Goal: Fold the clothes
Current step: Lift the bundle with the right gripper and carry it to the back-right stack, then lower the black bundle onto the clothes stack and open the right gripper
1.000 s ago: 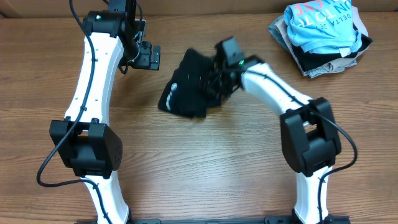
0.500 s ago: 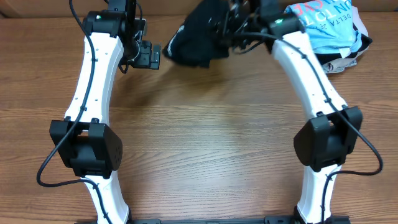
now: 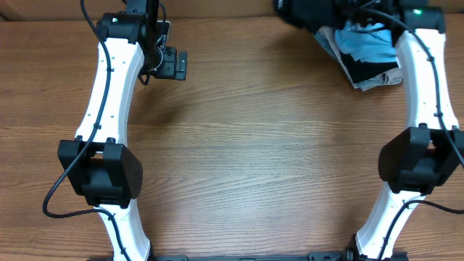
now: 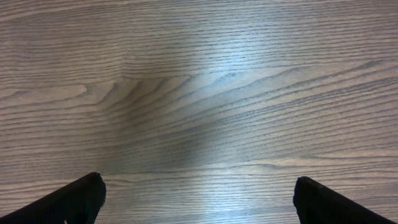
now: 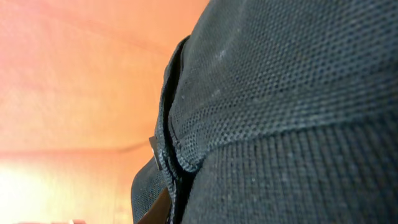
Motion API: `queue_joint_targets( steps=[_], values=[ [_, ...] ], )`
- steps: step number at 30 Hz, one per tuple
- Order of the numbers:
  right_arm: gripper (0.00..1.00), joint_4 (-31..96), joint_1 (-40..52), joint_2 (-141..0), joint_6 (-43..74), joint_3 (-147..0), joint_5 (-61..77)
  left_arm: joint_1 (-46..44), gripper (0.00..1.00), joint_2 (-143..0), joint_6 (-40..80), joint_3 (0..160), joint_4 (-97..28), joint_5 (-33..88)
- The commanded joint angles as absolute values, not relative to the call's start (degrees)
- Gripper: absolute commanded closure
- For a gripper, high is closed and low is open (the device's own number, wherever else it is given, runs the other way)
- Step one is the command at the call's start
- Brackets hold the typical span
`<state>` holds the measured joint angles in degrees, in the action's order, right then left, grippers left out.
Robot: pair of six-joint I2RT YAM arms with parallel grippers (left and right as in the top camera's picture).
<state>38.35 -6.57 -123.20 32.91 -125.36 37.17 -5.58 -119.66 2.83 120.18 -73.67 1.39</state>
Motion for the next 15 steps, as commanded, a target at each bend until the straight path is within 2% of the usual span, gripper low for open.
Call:
queue_joint_targets(
  steps=[1,7,15],
  values=[
    [0.96,34.1,-8.6,-122.3,35.0,-128.0,38.3,-5.1,0.0,-119.7,1.7,121.3,-73.2,0.9],
    [0.96,30.7,-12.2,-122.3,36.3,-128.0,36.0,-5.1,0.0,-119.7,1.7,121.3,-72.8,0.8],
    [0.96,35.7,-17.0,-122.3,36.1,-128.0,35.2,-5.1,0.0,-119.7,1.7,121.3,-72.4,0.9]
  ],
)
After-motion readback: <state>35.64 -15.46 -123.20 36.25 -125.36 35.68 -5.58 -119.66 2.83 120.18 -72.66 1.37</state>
